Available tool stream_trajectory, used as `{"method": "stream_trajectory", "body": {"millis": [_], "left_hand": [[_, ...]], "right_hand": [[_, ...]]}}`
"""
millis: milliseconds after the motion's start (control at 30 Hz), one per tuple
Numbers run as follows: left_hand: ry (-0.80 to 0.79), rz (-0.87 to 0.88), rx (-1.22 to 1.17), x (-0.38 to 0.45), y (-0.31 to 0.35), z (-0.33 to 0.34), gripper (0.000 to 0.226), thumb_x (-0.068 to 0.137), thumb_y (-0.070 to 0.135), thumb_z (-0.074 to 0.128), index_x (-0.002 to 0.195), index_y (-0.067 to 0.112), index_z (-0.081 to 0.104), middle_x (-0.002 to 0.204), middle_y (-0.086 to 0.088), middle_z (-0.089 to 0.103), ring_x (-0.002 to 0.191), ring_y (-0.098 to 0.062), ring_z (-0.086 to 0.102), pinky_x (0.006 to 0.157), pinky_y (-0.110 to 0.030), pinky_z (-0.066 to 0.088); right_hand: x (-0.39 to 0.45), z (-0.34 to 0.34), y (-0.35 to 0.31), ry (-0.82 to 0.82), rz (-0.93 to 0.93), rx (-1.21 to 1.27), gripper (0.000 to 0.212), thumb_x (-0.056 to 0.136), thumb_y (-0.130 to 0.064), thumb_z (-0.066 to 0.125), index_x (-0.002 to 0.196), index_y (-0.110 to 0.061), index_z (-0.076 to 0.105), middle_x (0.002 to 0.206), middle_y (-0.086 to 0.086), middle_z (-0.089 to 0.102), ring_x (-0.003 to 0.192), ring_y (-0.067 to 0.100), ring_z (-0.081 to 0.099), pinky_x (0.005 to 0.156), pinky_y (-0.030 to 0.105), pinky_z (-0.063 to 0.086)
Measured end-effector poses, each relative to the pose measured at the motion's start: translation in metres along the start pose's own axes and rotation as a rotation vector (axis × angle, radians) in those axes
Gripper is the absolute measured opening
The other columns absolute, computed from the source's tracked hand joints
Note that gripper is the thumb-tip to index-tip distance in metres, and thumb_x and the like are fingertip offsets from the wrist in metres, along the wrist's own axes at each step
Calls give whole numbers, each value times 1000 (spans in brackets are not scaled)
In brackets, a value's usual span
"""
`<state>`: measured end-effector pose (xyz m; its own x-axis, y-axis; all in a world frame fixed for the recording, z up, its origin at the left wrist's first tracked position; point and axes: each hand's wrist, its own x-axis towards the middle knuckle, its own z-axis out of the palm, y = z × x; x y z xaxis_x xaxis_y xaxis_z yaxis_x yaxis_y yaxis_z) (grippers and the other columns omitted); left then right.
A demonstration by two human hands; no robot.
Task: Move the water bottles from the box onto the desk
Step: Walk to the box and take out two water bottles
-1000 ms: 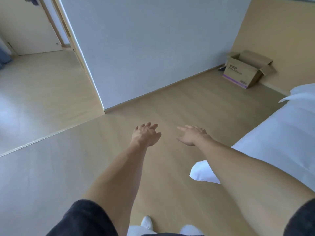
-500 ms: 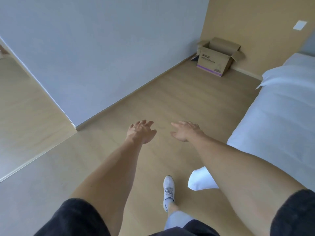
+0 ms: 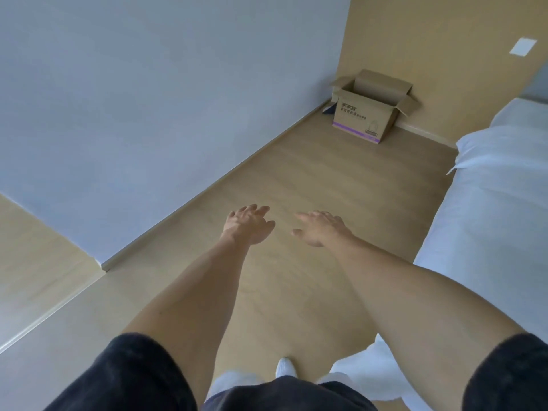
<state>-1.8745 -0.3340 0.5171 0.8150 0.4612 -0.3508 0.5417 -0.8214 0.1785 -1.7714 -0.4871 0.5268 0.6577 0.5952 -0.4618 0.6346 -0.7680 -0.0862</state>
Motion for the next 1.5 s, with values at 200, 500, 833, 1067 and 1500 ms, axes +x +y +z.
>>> {"method": "stream_trajectory", "body": {"millis": [200, 500, 833, 1067, 1500], "left_hand": [[-35, 40, 44, 72, 18, -25, 60, 102, 50, 35, 158, 32, 26, 164, -1, 28, 150, -24, 27, 122, -44, 21], [-55, 181, 77, 209, 43, -53, 59, 102, 50, 36, 158, 32, 27, 162, -1, 30, 149, -25, 29, 120, -43, 24], [-50, 309, 107, 385, 31, -133, 58, 102, 47, 35, 157, 32, 27, 160, -1, 33, 146, -26, 31, 118, -45, 25], [-60, 368, 144, 468, 35, -172, 57, 102, 47, 37, 157, 32, 27, 159, -1, 34, 146, -27, 31, 116, -44, 26], [-67, 407, 166, 617, 85, -204, 57, 102, 46, 37, 156, 33, 28, 159, 0, 33, 146, -27, 31, 116, -43, 25]], "right_hand": [[55, -26, 29, -4, 44, 45, 63, 98, -60, 39, 155, -38, 25, 160, 5, 33, 146, 26, 30, 116, 46, 27], [160, -69, 59, -11, 184, 65, 64, 98, -60, 40, 156, -37, 25, 162, 5, 29, 147, 26, 28, 115, 45, 26], [307, -164, 47, 0, 298, 73, 65, 98, -60, 38, 157, -37, 21, 160, 4, 30, 147, 26, 27, 116, 47, 25], [372, -202, 56, 11, 365, 106, 64, 98, -60, 39, 156, -38, 22, 157, 4, 33, 145, 27, 29, 113, 48, 26], [507, -251, 131, 5, 417, 179, 65, 97, -61, 39, 155, -40, 21, 159, 4, 31, 146, 27, 27, 112, 49, 27]]}}
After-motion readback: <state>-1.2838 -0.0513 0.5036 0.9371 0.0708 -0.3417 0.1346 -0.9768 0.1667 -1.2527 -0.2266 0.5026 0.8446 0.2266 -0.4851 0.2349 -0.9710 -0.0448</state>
